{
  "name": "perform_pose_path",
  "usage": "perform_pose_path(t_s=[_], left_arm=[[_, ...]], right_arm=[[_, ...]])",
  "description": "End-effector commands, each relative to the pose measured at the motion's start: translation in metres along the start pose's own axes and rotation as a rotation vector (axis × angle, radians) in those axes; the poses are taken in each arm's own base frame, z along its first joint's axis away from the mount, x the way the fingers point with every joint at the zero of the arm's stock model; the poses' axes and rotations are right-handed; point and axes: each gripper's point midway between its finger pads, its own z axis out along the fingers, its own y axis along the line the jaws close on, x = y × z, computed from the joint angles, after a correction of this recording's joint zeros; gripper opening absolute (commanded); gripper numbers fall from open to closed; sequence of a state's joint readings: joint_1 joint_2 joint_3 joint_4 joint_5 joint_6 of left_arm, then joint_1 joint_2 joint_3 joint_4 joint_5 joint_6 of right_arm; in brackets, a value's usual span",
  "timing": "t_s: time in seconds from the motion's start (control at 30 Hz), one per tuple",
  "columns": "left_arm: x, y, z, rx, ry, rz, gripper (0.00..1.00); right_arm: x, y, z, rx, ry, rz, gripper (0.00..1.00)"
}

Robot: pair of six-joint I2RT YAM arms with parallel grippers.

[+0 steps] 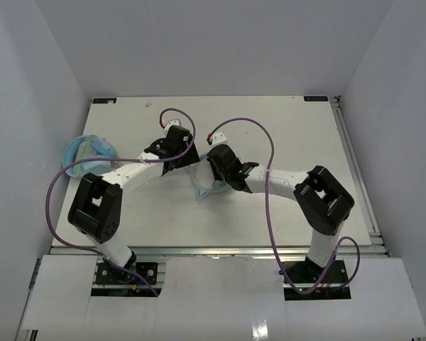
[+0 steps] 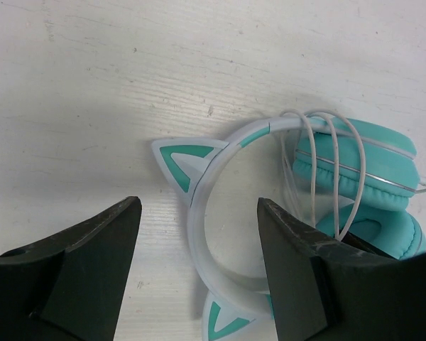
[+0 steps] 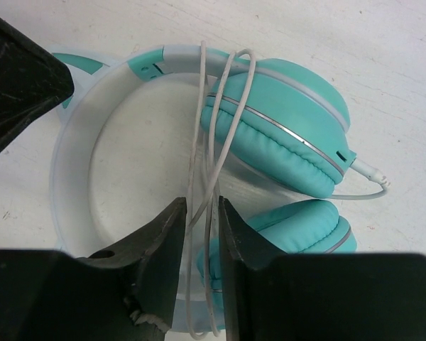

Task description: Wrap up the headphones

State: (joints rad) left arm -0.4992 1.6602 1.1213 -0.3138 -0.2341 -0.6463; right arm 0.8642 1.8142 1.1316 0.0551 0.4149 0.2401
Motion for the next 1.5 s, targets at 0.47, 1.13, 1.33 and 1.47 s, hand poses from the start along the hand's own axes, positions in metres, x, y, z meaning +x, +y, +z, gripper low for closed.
perform_pose_path(t_s=[0.47,1.13,1.33,1.47], left_arm=[[-0.029,0.004,-0.036,-0.003,-0.101,-0.046,0.77],[0.017,-0.037,-0.173,0.656,-0.153,0.115,0.98],[0.041,-0.031,-0.194,0.798,-0.222,0.100,0.98],[0.048,-0.032,-0.207,0.873,-0.268,0.119,0.98]], right_arm=[[-0.067,0.007,-0.045,-0.045,-0.146,0.042,0.43],[-0.031,-0.048,-0.186,-0.082,-0.156,0.155,0.90],[0.003,-0.096,-0.218,0.051,-0.243,0.247,0.90],[0.021,-0.108,-0.228,0.051,-0.291,0.280,0.90]])
